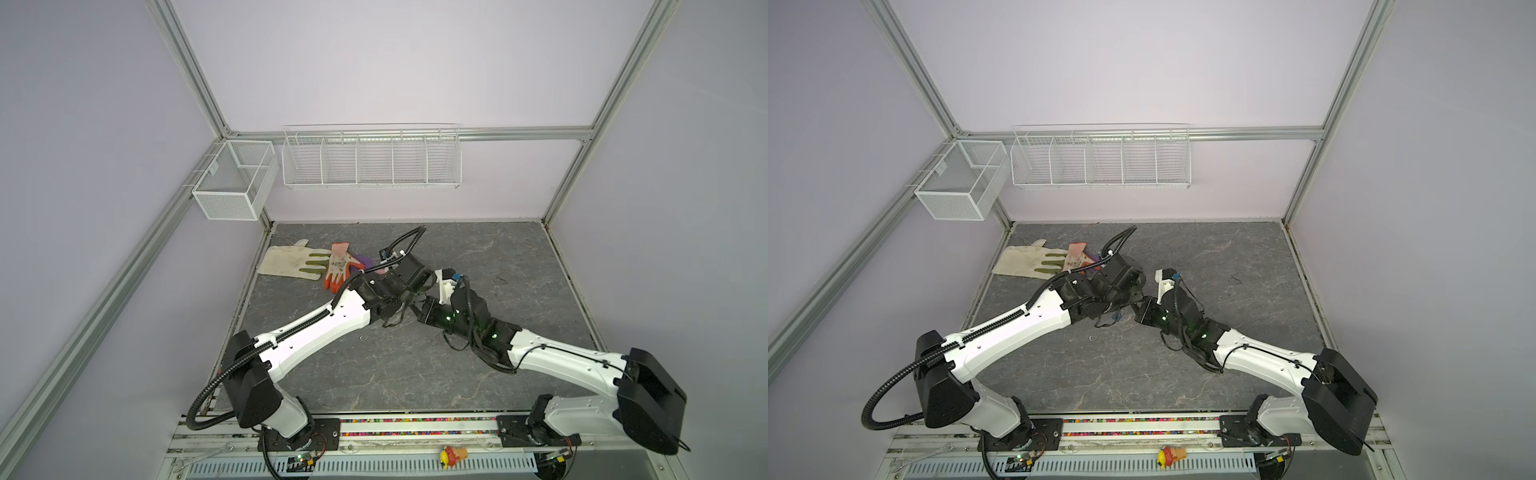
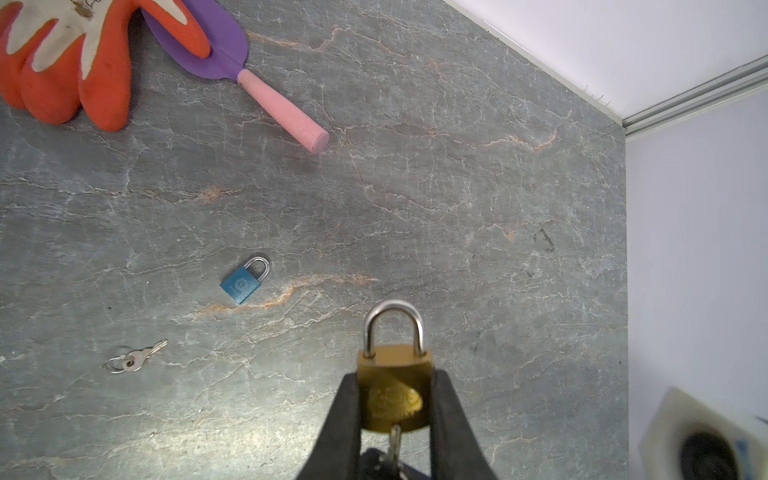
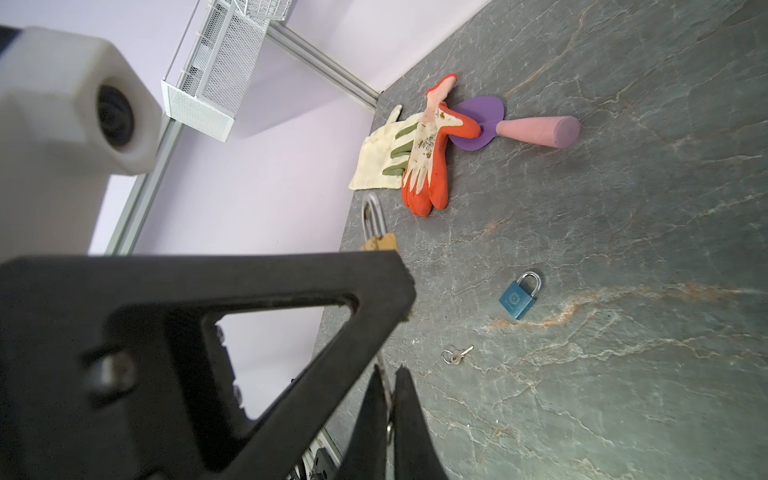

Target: Unlock with the key

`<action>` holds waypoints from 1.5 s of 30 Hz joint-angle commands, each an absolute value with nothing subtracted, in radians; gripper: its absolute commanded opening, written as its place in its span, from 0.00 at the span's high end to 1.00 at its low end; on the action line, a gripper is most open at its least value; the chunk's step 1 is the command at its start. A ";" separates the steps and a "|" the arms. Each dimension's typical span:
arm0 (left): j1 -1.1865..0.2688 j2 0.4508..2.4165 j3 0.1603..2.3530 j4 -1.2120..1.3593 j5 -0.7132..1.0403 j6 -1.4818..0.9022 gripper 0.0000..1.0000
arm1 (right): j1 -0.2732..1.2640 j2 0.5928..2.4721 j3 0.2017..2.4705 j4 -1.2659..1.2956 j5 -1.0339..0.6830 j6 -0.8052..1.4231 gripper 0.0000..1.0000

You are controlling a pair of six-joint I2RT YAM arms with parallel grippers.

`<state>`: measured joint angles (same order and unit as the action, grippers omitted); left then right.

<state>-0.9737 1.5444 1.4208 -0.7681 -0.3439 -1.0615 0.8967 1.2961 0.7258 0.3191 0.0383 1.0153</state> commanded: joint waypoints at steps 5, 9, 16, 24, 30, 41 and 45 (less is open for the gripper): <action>-0.978 1.519 1.414 -0.764 -0.366 -1.054 1.00 | 0.886 1.246 0.710 0.241 0.057 1.006 0.94; -0.986 1.530 1.424 -0.767 -0.361 -1.050 1.00 | 0.881 1.259 0.708 0.281 0.049 1.018 0.94; -0.994 1.552 1.444 -0.768 -0.356 -1.034 1.00 | 0.873 1.251 0.726 0.270 0.042 1.011 0.94; -0.996 1.562 1.446 -0.754 -0.337 -1.030 1.00 | 0.868 1.250 0.730 0.284 0.028 1.021 0.94; -0.996 1.567 1.448 -0.761 -0.341 -1.029 1.00 | 0.870 1.245 0.737 0.285 0.021 1.013 0.94; -1.010 1.560 1.468 -0.783 -0.327 -1.021 1.00 | 0.854 1.269 0.722 0.303 0.010 1.034 0.94; -1.011 1.556 1.468 -0.807 -0.325 -1.020 1.00 | 0.825 1.254 0.710 0.299 0.002 1.036 0.94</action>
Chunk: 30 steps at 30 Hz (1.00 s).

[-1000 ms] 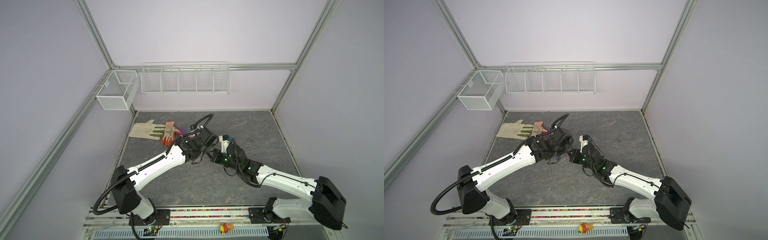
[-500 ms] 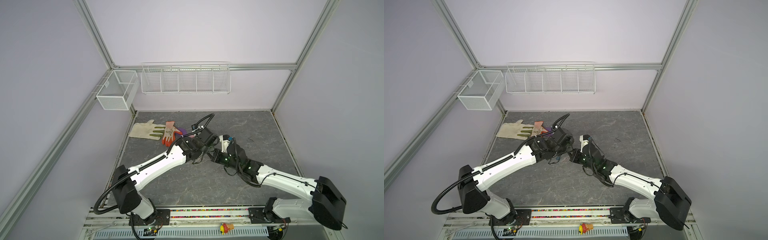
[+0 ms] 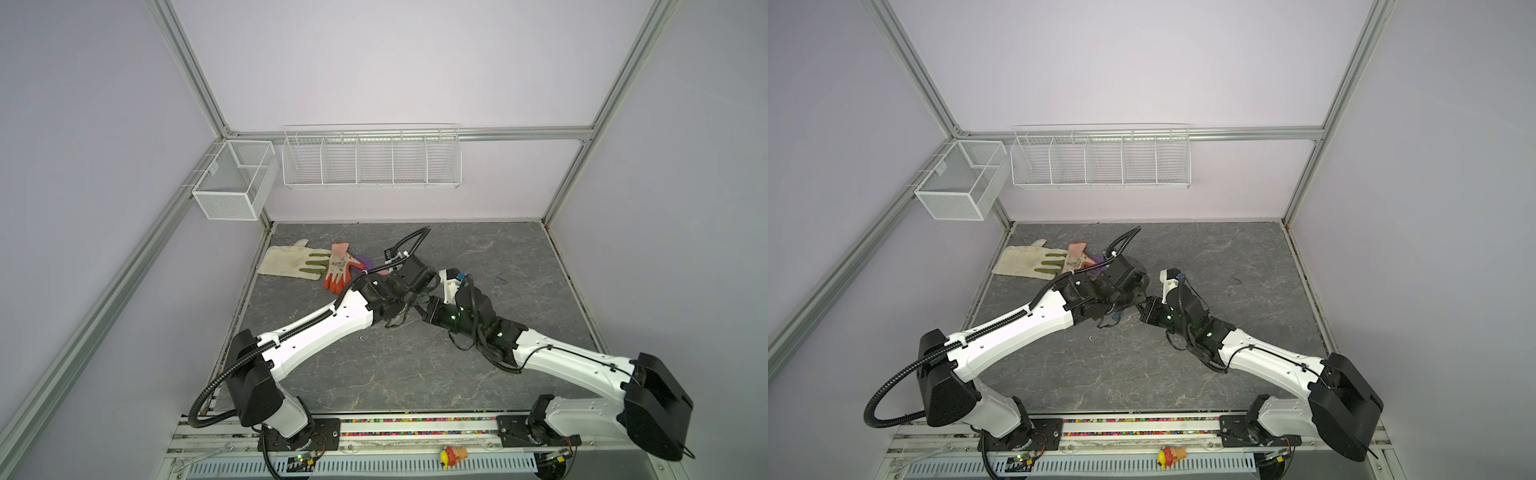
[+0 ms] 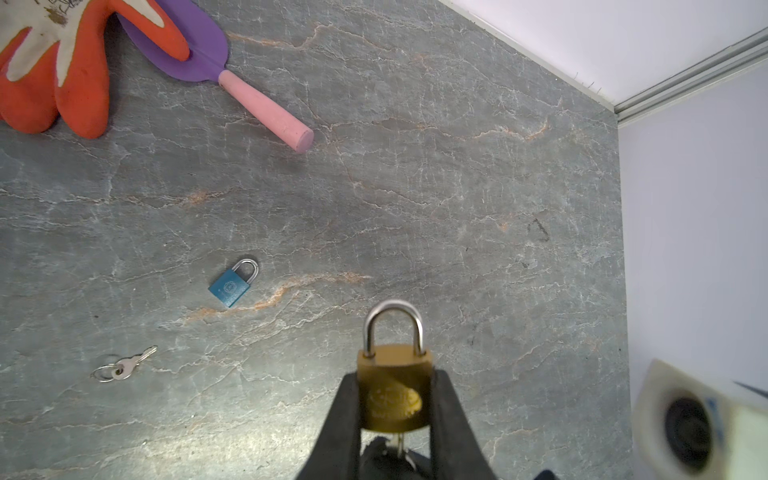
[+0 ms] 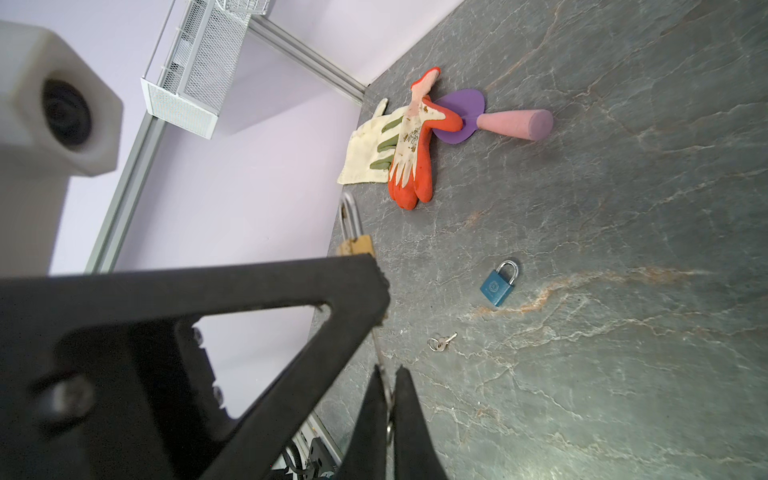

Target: Unlock with the key

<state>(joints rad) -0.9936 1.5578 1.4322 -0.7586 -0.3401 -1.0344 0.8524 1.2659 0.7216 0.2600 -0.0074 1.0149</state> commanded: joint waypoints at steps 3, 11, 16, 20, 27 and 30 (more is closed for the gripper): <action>-1.012 1.550 1.458 -0.814 -0.331 -1.011 1.00 | 0.805 1.238 0.719 0.294 -0.022 1.024 0.94; -1.027 1.572 1.456 -0.834 -0.331 -0.978 1.00 | 0.789 1.250 0.776 0.319 -0.162 1.005 0.94; -1.030 1.582 1.441 -0.874 -0.315 -0.957 1.00 | 0.782 1.192 0.792 0.225 -0.161 0.947 0.94; -1.048 1.573 1.452 -0.894 -0.303 -0.955 1.00 | 0.771 1.160 0.790 0.168 -0.118 0.912 0.94; -1.093 1.619 1.473 -0.956 -0.275 -0.961 1.00 | 0.768 1.169 0.753 0.348 -0.144 0.930 0.94; -1.098 1.623 1.458 -0.990 -0.294 -0.958 1.00 | 0.767 1.143 0.747 0.363 -0.120 0.898 0.94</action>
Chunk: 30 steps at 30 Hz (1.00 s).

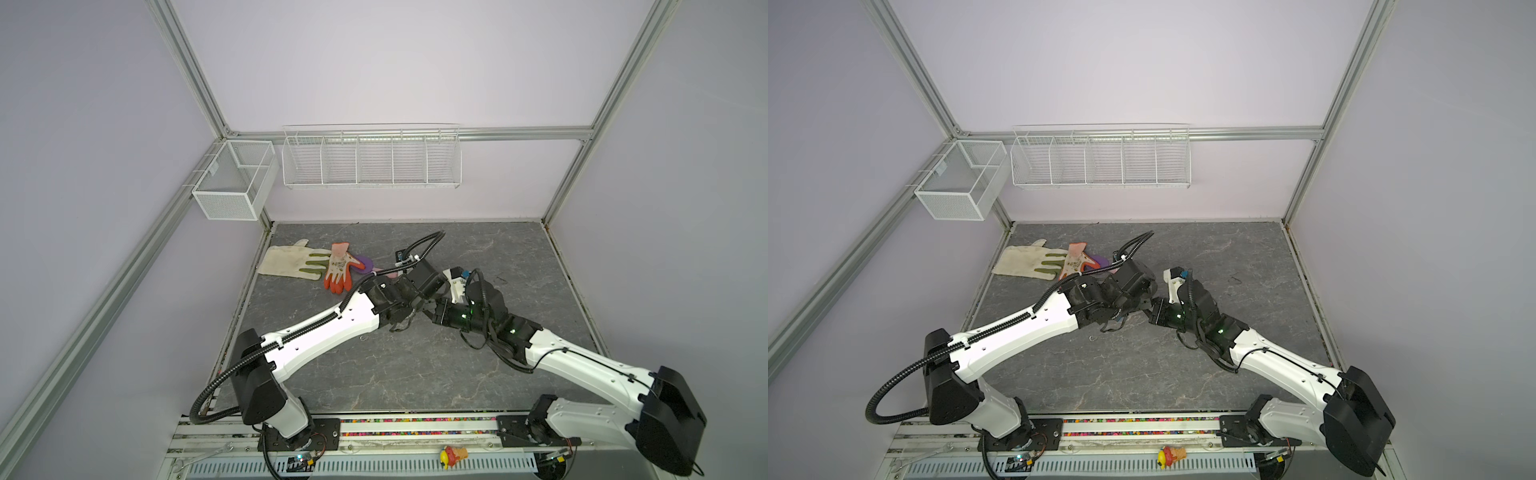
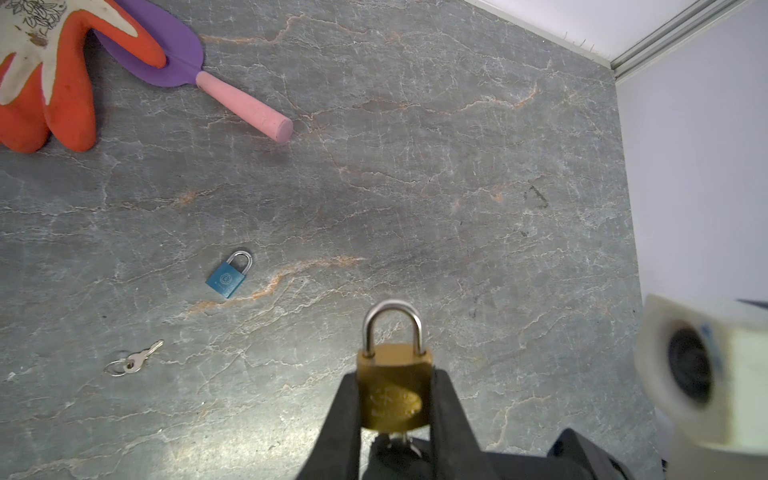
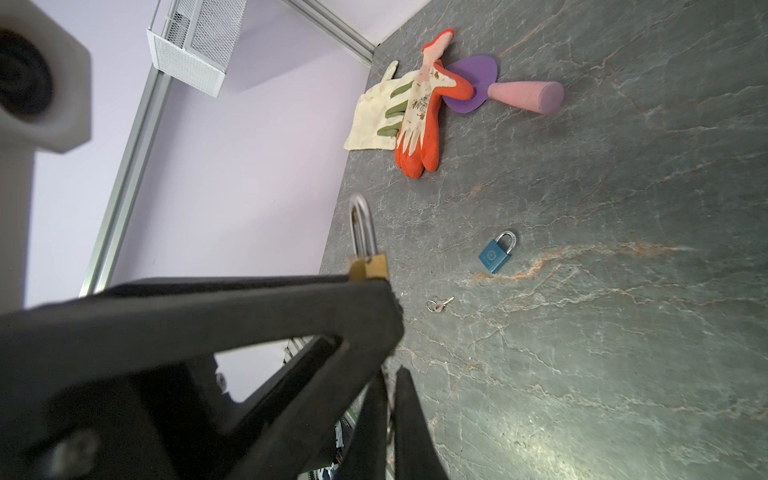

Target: Unlock with the key

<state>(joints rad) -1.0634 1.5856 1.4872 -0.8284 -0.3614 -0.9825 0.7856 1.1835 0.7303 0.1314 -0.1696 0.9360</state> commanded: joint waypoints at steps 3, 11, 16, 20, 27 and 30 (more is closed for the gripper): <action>-1.101 1.621 1.453 -1.004 -0.291 -0.956 1.00 | 0.767 1.116 0.736 0.355 -0.059 0.886 0.94; -1.126 1.641 1.435 -0.976 -0.275 -0.993 1.00 | 0.783 1.158 0.709 0.538 -0.098 0.946 0.94; -1.124 1.669 1.422 -1.082 -0.362 -0.983 1.00 | 0.770 1.118 0.716 0.422 -0.119 0.916 0.94; -1.130 1.654 1.409 -1.045 -0.314 -0.969 1.00 | 0.756 1.098 0.716 0.339 -0.105 0.900 0.94; -1.072 1.616 1.431 -0.977 -0.318 -1.000 1.00 | 0.759 1.119 0.718 0.284 -0.156 0.847 0.88; -1.048 1.603 1.450 -0.955 -0.347 -1.013 1.00 | 0.757 1.113 0.710 0.251 -0.197 0.813 0.80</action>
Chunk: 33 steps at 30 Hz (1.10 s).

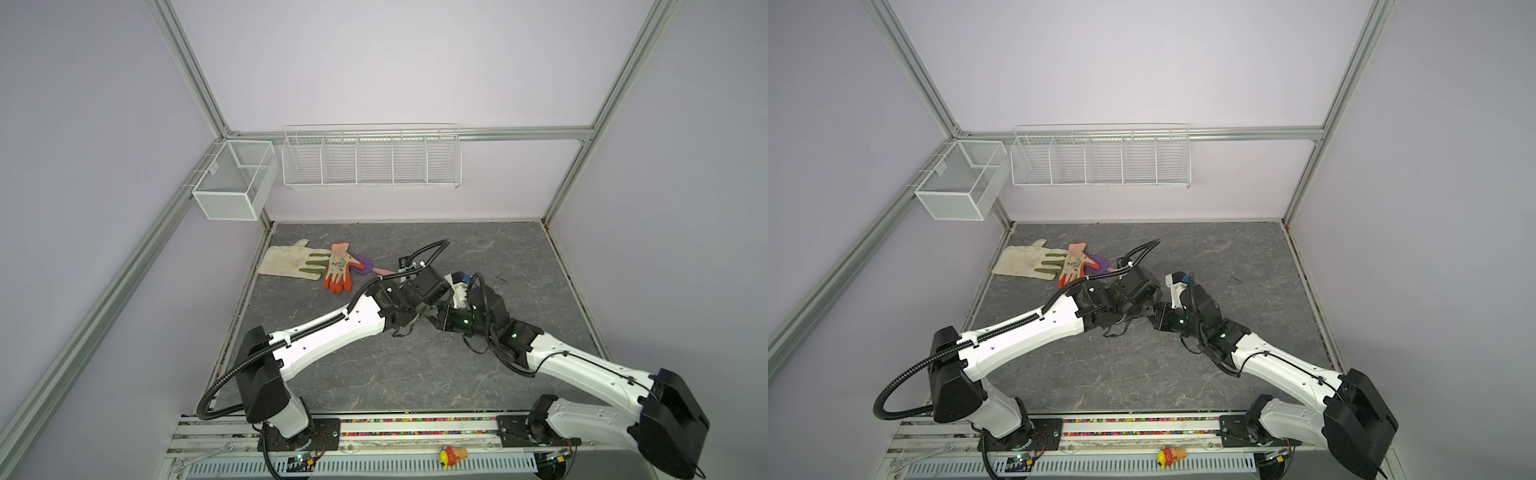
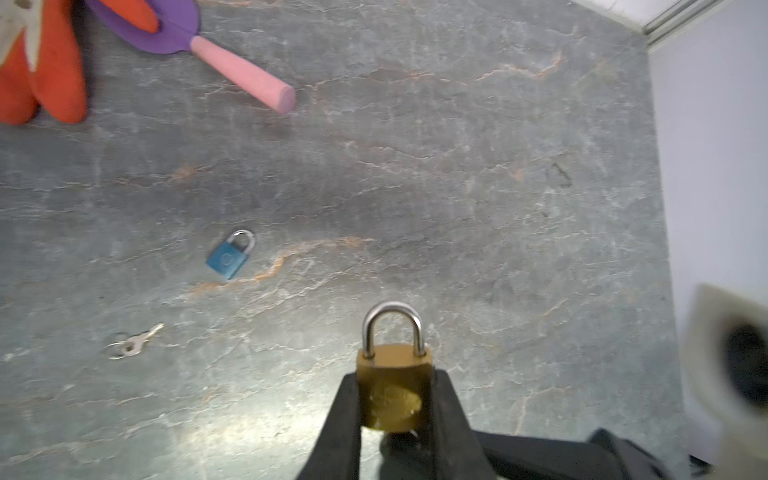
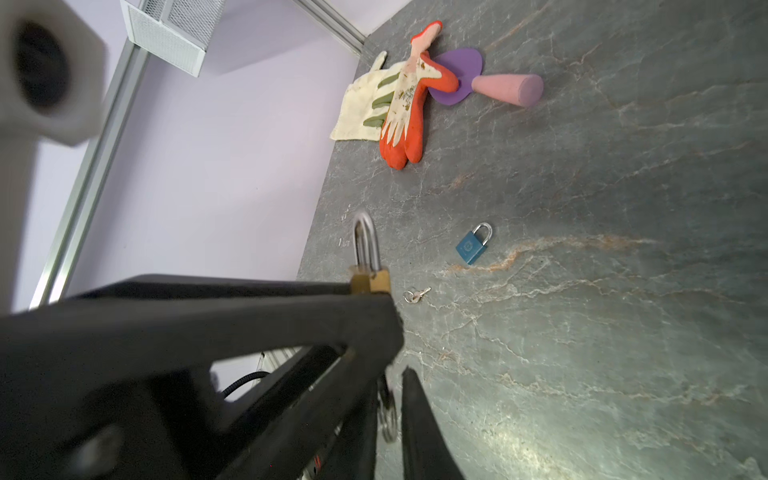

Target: Unlock with the key

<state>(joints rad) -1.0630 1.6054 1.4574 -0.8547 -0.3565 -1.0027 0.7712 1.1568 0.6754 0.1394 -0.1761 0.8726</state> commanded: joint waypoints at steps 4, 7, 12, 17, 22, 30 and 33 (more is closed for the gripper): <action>-1.022 1.587 1.453 -0.923 -0.366 -1.041 1.00 | 0.754 1.080 0.687 0.246 -0.264 0.775 0.68; -1.022 1.563 1.445 -0.899 -0.397 -1.054 1.00 | 0.747 1.065 0.691 0.183 -0.258 0.765 0.66; -1.022 1.511 1.401 -0.812 -0.410 -1.055 1.00 | 0.729 1.133 0.684 0.209 -0.277 0.837 0.74; -1.020 1.477 1.380 -0.768 -0.416 -1.065 1.00 | 0.749 1.171 0.672 0.299 -0.253 0.860 0.75; -1.019 1.477 1.384 -0.759 -0.404 -1.063 1.00 | 0.762 1.194 0.684 0.391 -0.255 0.863 0.78; -1.020 1.472 1.382 -0.755 -0.403 -1.067 1.00 | 0.785 1.226 0.687 0.370 -0.215 0.866 0.83; -1.020 1.472 1.382 -0.755 -0.402 -1.068 1.00 | 0.786 1.221 0.684 0.350 -0.198 0.859 0.83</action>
<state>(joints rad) -1.0218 1.4902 1.3830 -0.7597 -0.3885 -1.0470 0.7795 1.2228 0.6823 0.3336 -0.2256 0.8528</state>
